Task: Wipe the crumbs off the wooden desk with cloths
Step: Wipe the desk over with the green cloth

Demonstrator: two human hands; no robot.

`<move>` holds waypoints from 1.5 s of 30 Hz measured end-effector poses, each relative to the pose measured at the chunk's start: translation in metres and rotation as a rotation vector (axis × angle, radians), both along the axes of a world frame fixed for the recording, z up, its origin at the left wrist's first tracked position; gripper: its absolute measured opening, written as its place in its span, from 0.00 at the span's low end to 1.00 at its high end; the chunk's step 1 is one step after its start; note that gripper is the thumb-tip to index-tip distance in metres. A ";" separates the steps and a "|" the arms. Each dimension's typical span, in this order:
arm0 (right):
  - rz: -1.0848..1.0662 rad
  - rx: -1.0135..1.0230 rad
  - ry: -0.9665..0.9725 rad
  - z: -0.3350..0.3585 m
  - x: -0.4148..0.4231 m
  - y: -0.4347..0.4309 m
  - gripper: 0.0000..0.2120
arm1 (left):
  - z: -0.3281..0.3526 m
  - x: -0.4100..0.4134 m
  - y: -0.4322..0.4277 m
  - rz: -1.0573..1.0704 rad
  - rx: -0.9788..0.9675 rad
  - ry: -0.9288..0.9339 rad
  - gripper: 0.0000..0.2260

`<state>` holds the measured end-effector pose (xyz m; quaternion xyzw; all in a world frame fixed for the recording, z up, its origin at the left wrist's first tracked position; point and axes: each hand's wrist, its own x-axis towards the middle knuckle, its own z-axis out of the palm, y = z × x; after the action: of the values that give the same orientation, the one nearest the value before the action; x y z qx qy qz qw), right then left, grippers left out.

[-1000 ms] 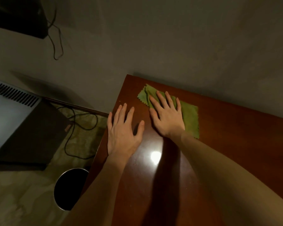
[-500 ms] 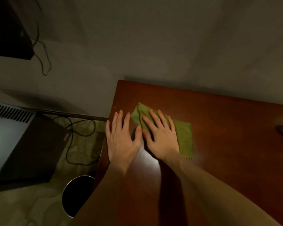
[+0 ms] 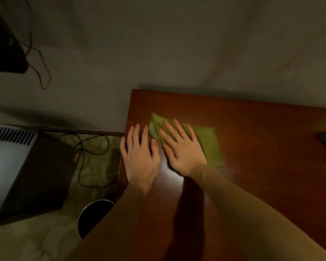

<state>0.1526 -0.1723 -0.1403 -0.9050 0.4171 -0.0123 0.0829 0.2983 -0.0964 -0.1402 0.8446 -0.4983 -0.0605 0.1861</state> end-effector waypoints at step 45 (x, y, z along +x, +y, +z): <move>0.515 0.025 0.084 0.000 0.109 -0.078 0.30 | 0.006 -0.002 0.002 0.093 -0.099 0.062 0.30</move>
<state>0.2614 -0.2503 -0.1406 -0.9800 0.1761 0.0518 0.0770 0.2963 -0.0941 -0.1343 0.8542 -0.4551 -0.0532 0.2457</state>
